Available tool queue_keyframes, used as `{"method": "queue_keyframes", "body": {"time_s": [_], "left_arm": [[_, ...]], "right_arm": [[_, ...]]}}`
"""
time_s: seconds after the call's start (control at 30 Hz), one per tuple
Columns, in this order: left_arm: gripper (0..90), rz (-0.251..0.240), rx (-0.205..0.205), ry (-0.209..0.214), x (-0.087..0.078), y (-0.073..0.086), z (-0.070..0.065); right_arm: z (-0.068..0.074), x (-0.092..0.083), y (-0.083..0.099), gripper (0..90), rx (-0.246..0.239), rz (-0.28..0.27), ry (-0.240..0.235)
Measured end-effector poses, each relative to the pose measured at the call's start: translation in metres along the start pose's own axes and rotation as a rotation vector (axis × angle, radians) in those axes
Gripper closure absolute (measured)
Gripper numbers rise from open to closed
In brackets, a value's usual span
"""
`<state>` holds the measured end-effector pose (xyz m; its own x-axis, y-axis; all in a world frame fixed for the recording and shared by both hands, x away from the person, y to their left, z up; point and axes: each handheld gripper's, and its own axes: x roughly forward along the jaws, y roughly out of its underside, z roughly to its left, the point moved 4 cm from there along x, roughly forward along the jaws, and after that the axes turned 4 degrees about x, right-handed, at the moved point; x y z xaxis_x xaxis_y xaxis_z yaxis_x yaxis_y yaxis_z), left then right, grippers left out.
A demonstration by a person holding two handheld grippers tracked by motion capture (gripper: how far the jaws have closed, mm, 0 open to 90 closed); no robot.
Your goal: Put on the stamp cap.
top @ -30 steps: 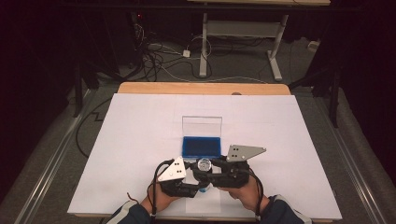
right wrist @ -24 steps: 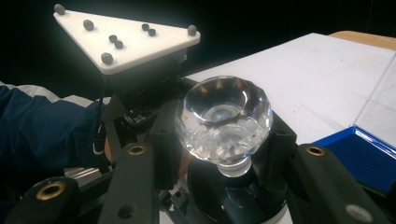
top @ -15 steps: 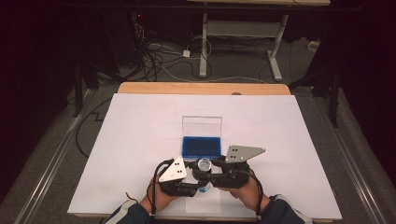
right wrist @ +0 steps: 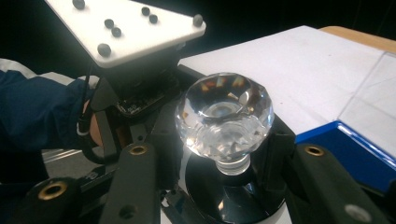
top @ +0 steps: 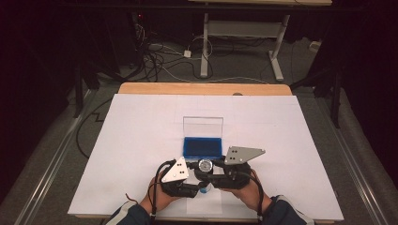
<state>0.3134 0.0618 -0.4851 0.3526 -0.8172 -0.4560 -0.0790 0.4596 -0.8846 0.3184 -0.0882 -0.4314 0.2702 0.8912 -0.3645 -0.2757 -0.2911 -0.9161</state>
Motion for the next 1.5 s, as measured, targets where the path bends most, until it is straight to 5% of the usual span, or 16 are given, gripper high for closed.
{"method": "queue_keyframes", "body": {"time_s": [0.43, 0.7, 1.5], "left_arm": [[29.0, 0.019, 0.009, -0.027, -0.003, 0.002, 0.003], [23.4, 0.028, 0.025, -0.084, -0.011, 0.003, 0.006], [17.7, 0.103, 0.022, -0.228, -0.066, 0.031, 0.032]], "right_arm": [[-0.004, -0.008, -0.004, 59.0, -0.037, 0.0, 0.044], [-0.006, -0.016, -0.007, 59.0, -0.041, -0.014, 0.065], [-0.015, -0.029, -0.014, 59.0, -0.052, -0.021, 0.108]]}}
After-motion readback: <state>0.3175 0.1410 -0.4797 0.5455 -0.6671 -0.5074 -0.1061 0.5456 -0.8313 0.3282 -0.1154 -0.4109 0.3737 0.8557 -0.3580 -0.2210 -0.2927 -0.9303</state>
